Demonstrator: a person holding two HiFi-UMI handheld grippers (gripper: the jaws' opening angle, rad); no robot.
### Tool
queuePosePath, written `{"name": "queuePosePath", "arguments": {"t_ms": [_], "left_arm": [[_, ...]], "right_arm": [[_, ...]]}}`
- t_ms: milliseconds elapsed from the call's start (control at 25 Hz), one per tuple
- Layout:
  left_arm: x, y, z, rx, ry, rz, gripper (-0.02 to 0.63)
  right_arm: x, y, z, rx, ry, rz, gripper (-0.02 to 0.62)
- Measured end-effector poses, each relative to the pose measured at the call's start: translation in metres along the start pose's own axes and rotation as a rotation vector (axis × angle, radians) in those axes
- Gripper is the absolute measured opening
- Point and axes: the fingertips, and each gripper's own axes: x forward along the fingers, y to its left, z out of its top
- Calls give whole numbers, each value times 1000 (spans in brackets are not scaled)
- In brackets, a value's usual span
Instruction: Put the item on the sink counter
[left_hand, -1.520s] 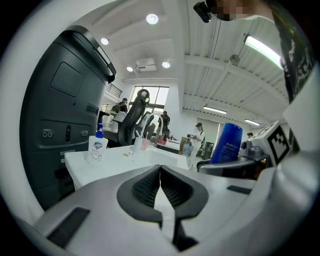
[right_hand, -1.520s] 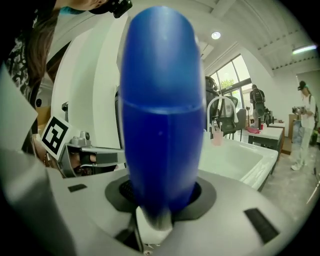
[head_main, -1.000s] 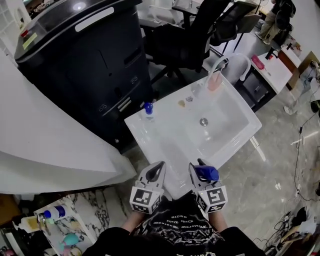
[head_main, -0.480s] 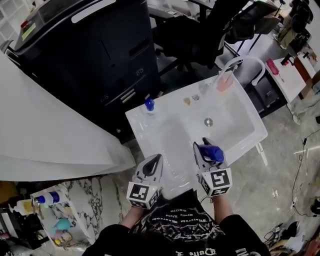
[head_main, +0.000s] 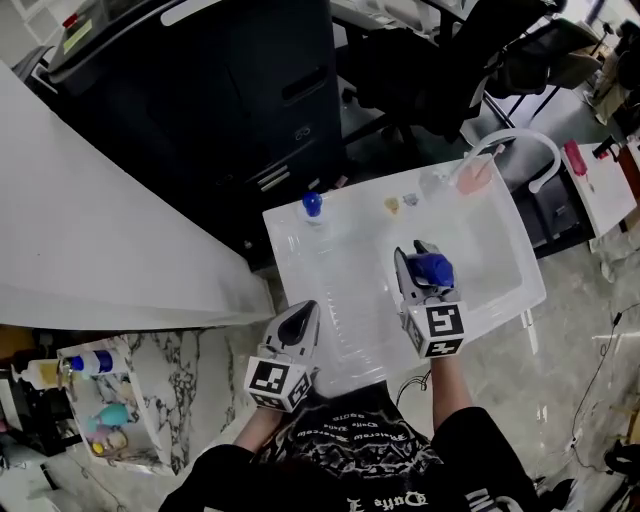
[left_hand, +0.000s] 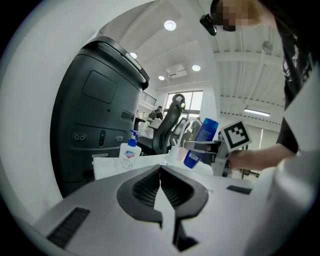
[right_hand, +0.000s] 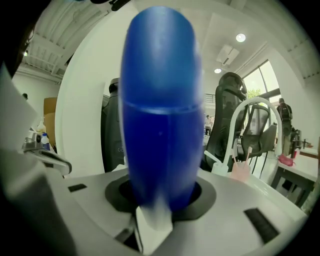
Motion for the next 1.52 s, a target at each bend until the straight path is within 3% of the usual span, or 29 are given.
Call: {"name": "queuePosePath", "arguments": {"t_ms": [200, 880, 1520], "left_arm": [[0, 13, -3, -68, -4, 68, 6], [-14, 34, -20, -96, 11, 274, 6], [-27, 38, -27, -76, 39, 399, 6]], "right_arm": [[35, -3, 12, -29, -21, 47, 135], [130, -27, 0, -70, -4, 151, 135], [191, -71, -39, -55, 56, 138, 135]]}}
